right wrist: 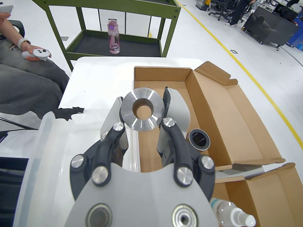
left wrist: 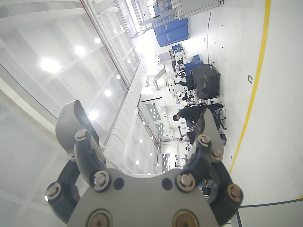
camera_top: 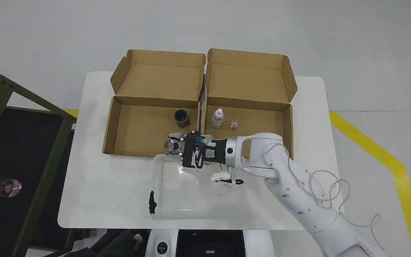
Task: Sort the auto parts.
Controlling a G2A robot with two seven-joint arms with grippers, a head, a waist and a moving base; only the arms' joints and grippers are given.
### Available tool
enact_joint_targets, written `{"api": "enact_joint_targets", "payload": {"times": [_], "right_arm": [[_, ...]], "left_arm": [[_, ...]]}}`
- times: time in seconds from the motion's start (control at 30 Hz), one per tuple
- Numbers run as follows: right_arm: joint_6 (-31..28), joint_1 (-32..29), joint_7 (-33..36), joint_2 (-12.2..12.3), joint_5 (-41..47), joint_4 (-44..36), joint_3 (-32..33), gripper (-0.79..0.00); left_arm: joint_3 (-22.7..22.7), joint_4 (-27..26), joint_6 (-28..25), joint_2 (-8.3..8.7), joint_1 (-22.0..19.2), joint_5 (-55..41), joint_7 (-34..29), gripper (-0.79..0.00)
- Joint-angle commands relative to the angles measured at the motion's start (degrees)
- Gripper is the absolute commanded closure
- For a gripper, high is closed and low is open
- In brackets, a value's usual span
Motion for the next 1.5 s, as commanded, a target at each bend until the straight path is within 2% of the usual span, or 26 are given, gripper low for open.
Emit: {"api": "enact_joint_targets", "payload": {"times": [0.0, 0.53, 0.97, 1.47], "right_arm": [[0.55, 1.76, 0.39, -0.39, 0.06, 1.47, -0.87, 0.0], [1.71, 13.62, 5.59, -4.01, 2.07, 13.72, -8.16, 0.0], [2.65, 17.31, 11.41, -6.1, 3.75, 22.82, -11.49, 0.0], [3.52, 21.24, 14.98, -8.8, 3.16, 28.79, -15.25, 0.0]], "left_arm": [[0.0, 0.0, 0.0, 0.0, 0.0, 0.0, 0.0, -0.785], [0.0, 0.0, 0.0, 0.0, 0.0, 0.0, 0.0, -0.785], [0.0, 0.0, 0.0, 0.0, 0.0, 0.0, 0.0, -0.785], [0.0, 0.0, 0.0, 0.0, 0.0, 0.0, 0.0, -0.785]]}}
